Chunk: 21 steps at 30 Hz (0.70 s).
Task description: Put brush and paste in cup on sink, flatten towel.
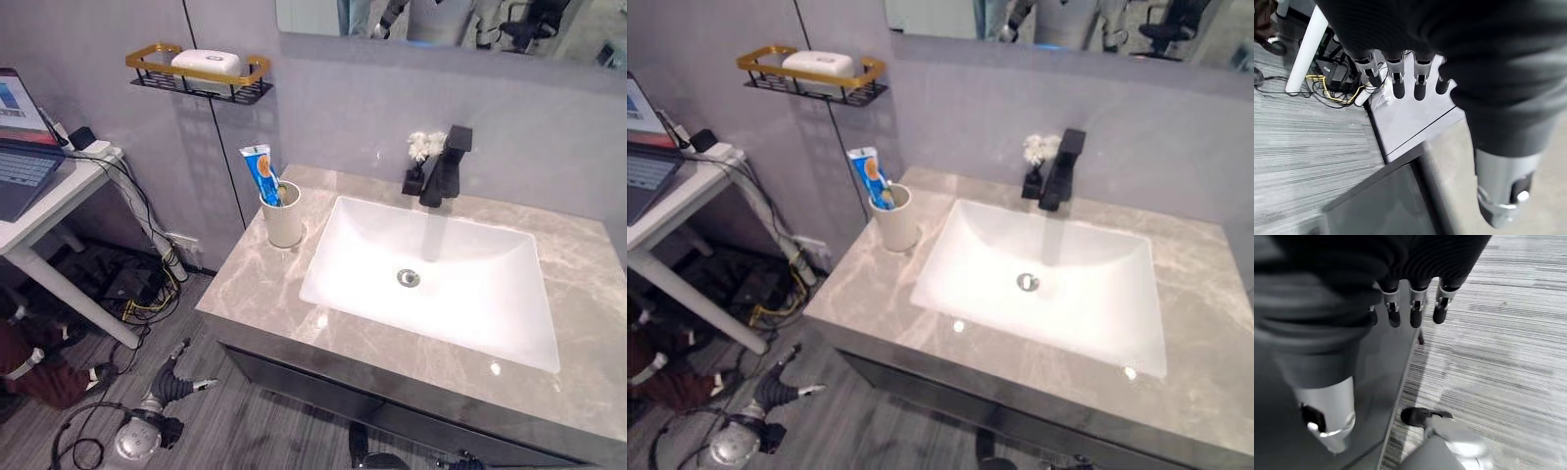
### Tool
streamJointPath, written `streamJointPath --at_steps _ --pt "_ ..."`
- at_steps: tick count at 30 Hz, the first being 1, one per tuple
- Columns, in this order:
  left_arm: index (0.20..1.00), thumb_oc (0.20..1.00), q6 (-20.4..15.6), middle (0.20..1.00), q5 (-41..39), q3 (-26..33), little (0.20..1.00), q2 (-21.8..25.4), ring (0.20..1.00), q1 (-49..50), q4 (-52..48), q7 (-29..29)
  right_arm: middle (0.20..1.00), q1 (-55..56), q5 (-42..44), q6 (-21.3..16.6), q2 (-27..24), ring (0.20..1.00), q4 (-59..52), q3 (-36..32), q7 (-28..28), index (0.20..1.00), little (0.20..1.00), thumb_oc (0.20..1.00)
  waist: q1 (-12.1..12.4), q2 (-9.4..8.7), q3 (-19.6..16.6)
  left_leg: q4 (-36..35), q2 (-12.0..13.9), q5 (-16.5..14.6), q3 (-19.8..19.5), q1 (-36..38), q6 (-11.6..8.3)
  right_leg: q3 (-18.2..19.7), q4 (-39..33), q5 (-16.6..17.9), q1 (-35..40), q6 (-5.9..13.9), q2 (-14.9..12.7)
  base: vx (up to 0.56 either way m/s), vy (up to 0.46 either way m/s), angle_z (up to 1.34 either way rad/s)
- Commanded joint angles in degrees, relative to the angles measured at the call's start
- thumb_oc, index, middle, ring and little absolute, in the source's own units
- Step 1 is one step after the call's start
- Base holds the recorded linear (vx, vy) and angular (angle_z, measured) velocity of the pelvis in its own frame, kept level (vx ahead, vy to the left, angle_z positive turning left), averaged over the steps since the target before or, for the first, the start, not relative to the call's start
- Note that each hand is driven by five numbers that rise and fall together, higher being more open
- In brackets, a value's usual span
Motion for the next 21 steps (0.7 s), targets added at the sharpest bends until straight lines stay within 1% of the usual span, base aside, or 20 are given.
streamJointPath --at_steps 1,3,4,5,9,10,11,13,14,15,16,19,20,21 --pt "1.0 1.0 -4.02 1.0 -8.18 6.99 1.0 5.54 1.0 -0.02 -7.02 -1.89 1.0 -1.21 -3.68 -0.43 0.66 1.0 2.43 0.8 0.66 1.0 1.0 1.0 0.34 -2.39 -1.0 0.65 -5.94 -0.2 0.19 -2.23 2.52 0.79 3.66 3.33 -4.92 4.68 -2.48 0.06 -0.058 0.12" --pt "1.0 1.0 -4.61 1.0 -10.13 10.69 1.0 6.78 1.0 1.38 -12.47 -2.3 1.0 -0.26 -5.65 -0.11 0.52 1.0 2.0 1.65 1.26 1.0 1.0 1.0 0.63 -2.04 -1.18 0.64 -5.64 -0.18 -0.08 -2.39 2.21 0.14 3.01 2.79 -4.46 4.53 -2.37 0.07 -0.065 0.07" --pt "1.0 1.0 -5.16 1.0 -13.08 13.61 1.0 6.71 1.0 1.72 -16.17 -2.59 1.0 0.43 -7.28 0.32 0.61 1.0 2.16 2.17 1.77 1.0 1.0 1.0 0.8 -1.7 -1.38 0.64 -5.35 -0.11 -0.1 -2.64 1.91 -0.23 2.3 2.5 -4.15 4.36 -2.31 0.06 -0.051 0.11" --pt "1.0 1.0 -5.08 1.0 -13.12 13.74 1.0 6.69 1.0 1.86 -16.31 -2.63 1.0 0.43 -7.3 0.33 0.62 1.0 2.16 2.22 1.77 1.0 1.0 1.0 0.74 -1.71 -1.41 0.64 -5.34 -0.12 -0.12 -2.65 1.9 -0.25 2.27 2.51 -4.13 4.36 -2.3 0.05 -0.047 0.17" --pt "1.0 1.0 -6.44 1.0 -17.19 17.56 1.0 5.98 1.0 -0.01 -20.85 -2.38 1.0 1.64 -9.42 1.03 0.97 1.0 3.07 2.9 3.27 1.0 1.0 1.0 0.88 -0.87 -1.77 0.64 -4.88 0.07 -0.09 -3.28 1.27 -0.13 0.9 2.29 -3.95 4.14 -2.27 0.04 -0.04 0.08" --pt "0.937 0.937 -6.73 0.937 -18.72 18.07 0.937 5.69 0.937 -1.33 -22.12 -2.41 1.0 1.74 -9.64 1.14 0.95 1.0 3.28 2.8 3.37 1.0 1.0 1.0 0.79 -0.46 -1.81 0.64 -4.81 0.19 0.01 -3.68 1.07 -0.03 0.62 2.28 -4.25 4.12 -2.26 0.0 0.0 0.0" --pt "0.755 0.755 -6.87 0.755 -19.01 17.85 0.755 5.46 0.755 -1.69 -21.89 -2.66 1.0 1.64 -9.69 1.21 0.85 1.0 3.34 2.94 3.58 1.0 1.0 1.0 0.72 -0.21 -1.83 0.64 -4.77 0.26 0.08 -3.92 0.98 0.06 0.51 2.3 -4.41 4.1 -2.27 0.0 0.0 0.0" --pt "0.595 0.595 -6.9 0.595 -20.65 17.21 0.595 5.51 0.595 -2.98 -23.54 -4.0 1.0 1.62 -10.03 1.31 0.55 1.0 3.63 2.81 3.99 1.0 1.0 1.0 0.36 0.53 -1.88 0.64 -4.66 0.29 0.68 -4.44 0.73 0.48 0.06 2.33 -4.9 4.09 -2.25 0.01 -0.001 -0.02" --pt "0.555 0.555 -6.91 0.555 -20.68 17.21 0.555 5.51 0.555 -3.01 -23.51 -4.04 1.0 1.61 -10.03 1.32 0.53 1.0 3.63 2.79 4.0 1.0 1.0 1.0 0.43 0.55 -1.93 0.64 -4.65 0.27 0.74 -4.49 0.72 0.55 0.08 2.34 -4.98 4.09 -2.23 0.01 -0.003 -0.13" --pt "0.454 0.454 -6.53 0.454 -22.5 15.82 0.454 6.19 0.454 -4.19 -24.04 -5.55 1.0 1.2 -10.15 1.48 0.16 1.0 3.55 2.84 4.15 1.0 1.0 1.0 -0.08 1.19 -1.67 0.64 -4.53 0.51 1.46 -5.18 0.51 1.22 0.03 2.47 -5.83 4.0 -2.09 0.0 -0.014 -0.32" --pt "0.438 0.438 -5.92 0.438 -22.68 14.48 0.438 7.47 0.438 -4.89 -24.11 -6.74 1.0 0.82 -10.19 1.52 -0.21 1.0 3.43 2.76 4.29 1.0 1.0 1.0 -0.6 1.75 -1.69 0.64 -4.36 0.71 2.22 -5.88 0.26 1.97 0.03 2.5 -6.64 3.87 -1.9 0.0 -0.019 -0.3" --pt "0.294 0.294 -5.23 0.294 -23.83 12.46 0.294 7.44 0.294 -5.86 -22.81 -7.74 1.0 0.37 -9.84 1.5 -0.76 1.0 3.55 2.58 4.5 1.0 1.0 1.0 -1.26 2.27 -1.66 0.64 -4.11 0.96 3.3 -6.87 0.03 3.01 0.03 2.46 -7.74 3.66 -1.45 0.01 -0.02 -0.27" --pt "0.263 0.263 -4.91 0.263 -24.2 11.82 0.263 6.91 0.263 -6.03 -22.11 -7.83 1.0 0.37 -9.84 1.49 -0.82 1.0 3.64 2.56 4.53 1.0 1.0 1.0 -1.49 2.36 -1.58 0.64 -4.06 1.03 3.55 -7.0 -0.02 3.23 0.03 2.43 -7.98 3.62 -1.33 0.02 -0.025 -0.15" --pt "0.2 0.2 -4.69 0.2 -23.94 11.34 0.2 6.55 0.2 -6.22 -21.66 -7.86 1.0 0.3 -9.78 1.51 -0.92 1.0 3.69 2.52 4.54 1.0 1.0 1.0 -1.64 2.53 -1.44 0.64 -3.97 1.06 3.91 -7.23 -0.09 3.56 0.03 2.3 -8.37 3.53 -1.12 0.01 -0.04 -0.19"
